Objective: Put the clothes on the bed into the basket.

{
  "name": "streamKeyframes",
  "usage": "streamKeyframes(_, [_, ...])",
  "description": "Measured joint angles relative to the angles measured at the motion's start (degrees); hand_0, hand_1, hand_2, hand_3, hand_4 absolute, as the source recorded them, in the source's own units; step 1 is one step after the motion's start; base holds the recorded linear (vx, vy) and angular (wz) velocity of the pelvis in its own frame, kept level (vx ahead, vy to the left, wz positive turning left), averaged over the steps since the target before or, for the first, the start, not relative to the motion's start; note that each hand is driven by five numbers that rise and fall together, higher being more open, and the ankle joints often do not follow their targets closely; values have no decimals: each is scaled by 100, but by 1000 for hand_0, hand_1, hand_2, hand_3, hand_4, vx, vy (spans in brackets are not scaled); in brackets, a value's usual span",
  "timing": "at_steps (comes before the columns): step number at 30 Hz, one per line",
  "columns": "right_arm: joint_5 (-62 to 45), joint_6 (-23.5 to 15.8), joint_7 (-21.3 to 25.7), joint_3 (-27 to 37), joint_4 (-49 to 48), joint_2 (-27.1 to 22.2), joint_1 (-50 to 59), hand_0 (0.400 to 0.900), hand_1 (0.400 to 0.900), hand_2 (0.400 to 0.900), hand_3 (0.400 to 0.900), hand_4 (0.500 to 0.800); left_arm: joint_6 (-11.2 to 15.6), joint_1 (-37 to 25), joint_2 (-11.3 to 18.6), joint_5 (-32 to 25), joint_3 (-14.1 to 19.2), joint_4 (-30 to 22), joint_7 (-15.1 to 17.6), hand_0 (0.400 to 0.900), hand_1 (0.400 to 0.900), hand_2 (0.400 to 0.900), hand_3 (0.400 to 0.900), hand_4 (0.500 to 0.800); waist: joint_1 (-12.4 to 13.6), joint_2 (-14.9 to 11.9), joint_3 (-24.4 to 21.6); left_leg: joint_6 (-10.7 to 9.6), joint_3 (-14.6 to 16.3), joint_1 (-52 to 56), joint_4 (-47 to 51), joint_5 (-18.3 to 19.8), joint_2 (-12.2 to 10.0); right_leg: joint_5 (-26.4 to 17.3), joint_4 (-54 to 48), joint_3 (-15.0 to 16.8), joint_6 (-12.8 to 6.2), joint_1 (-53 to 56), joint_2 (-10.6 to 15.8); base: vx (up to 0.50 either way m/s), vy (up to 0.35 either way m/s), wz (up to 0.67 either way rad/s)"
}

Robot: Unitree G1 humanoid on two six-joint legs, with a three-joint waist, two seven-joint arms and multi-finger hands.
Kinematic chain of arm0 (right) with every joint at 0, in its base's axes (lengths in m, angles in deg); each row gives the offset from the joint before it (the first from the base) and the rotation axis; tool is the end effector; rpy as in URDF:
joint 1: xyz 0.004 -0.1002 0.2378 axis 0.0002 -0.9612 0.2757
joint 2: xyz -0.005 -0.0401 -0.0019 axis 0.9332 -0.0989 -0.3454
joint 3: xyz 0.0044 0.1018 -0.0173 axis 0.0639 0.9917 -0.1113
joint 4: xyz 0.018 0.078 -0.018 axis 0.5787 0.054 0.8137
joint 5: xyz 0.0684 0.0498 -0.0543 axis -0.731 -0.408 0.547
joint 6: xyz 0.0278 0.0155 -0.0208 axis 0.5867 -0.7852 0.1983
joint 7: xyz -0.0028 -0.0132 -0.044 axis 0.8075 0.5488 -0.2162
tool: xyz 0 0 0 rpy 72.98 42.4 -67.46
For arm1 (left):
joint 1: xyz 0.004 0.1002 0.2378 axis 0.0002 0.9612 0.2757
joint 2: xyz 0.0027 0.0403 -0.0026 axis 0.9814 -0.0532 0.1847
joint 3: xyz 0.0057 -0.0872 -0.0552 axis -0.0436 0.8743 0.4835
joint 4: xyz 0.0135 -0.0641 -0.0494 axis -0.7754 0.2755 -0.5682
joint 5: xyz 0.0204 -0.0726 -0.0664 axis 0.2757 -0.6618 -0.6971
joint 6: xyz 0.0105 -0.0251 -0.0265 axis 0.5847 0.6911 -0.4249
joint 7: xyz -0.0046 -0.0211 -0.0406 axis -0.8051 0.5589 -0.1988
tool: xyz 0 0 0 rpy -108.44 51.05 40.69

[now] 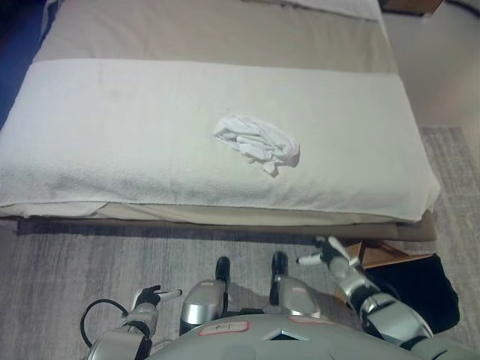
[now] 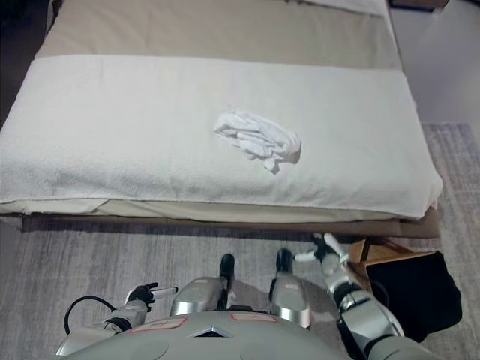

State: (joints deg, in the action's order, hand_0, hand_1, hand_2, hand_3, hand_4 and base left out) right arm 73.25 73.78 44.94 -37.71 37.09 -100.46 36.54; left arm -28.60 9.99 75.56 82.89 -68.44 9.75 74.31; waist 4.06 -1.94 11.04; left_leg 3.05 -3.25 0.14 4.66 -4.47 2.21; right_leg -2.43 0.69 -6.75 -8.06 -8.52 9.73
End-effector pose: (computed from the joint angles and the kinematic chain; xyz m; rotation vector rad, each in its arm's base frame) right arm 0.1686 -0.2133 -0.0852 -0.8089 0.9452 0.0847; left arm 0.0547 0.2361 -0.1173 0.3431 1.3432 0.3086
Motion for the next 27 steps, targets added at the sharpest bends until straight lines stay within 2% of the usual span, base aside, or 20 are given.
streamKeyframes(1, [76,5,46,-35,26,-59,219,900,900,900,900,800,35,64,-11,0,-3,-1,47,900,900,900,900,800,70,-22,26,-123,-59,23,-1,45,19,-361,-76,9,22,24,12,1,-70,34])
streamKeyframes(5, [152,96,158,-313,-57,-489,1189,900,900,900,900,800,58,149,-109,-18,-43,-9,85,900,900,900,900,800,94,139,55,-533,-269,-331,-143,69,-239,-578,-434,-313,137,17,-235,-25,-66,18])
streamKeyframes(7, [148,138,180,-463,-26,-650,1863,900,900,900,900,800,62,203,-163,-143,-55,-6,99,900,900,900,900,800,129,179,104,-584,-333,-500,-206,67,-342,-666,-564,-425,251,-13,-352,-30,-37,8])
streamKeyframes(11, [151,181,221,-876,187,-1042,3294,900,900,900,900,800,129,47,-360,-409,-108,-19,101,900,900,900,900,800,161,329,294,-752,-494,-825,-330,63,-444,-716,-557,-566,280,-223,-459,-82,-23,21])
streamKeyframes(17, [144,193,285,-1106,914,-1212,4526,900,900,900,900,800,194,-328,-332,-662,-239,-204,193,900,900,900,900,800,491,405,660,-867,-811,-1250,-461,37,-462,-723,-547,-867,300,-451,-482,-50,-23,26])
streamKeyframes(20, [142,194,274,-1140,1125,-1238,4906,900,900,900,900,800,198,-519,-331,-777,-335,-237,196,900,900,900,900,800,719,439,896,-916,-905,-1488,-517,-4,-435,-747,-492,-946,332,-639,-459,-23,-16,20])
streamKeyframes(22, [139,191,266,-1220,1158,-1260,5060,900,900,900,900,800,240,-577,-331,-840,-339,-255,197,900,900,900,900,800,779,491,1013,-919,-987,-1634,-578,-17,-395,-787,-434,-1039,393,-740,-413,-8,-13,18])
streamKeyframes(27, [136,181,251,-1343,1259,-1303,5348,900,900,900,900,800,298,-675,-331,-989,-431,-352,221,900,900,900,900,800,963,584,1264,-938,-1137,-1749,-629,-42,-295,-784,-388,-1183,399,-776,-328,12,-22,19])
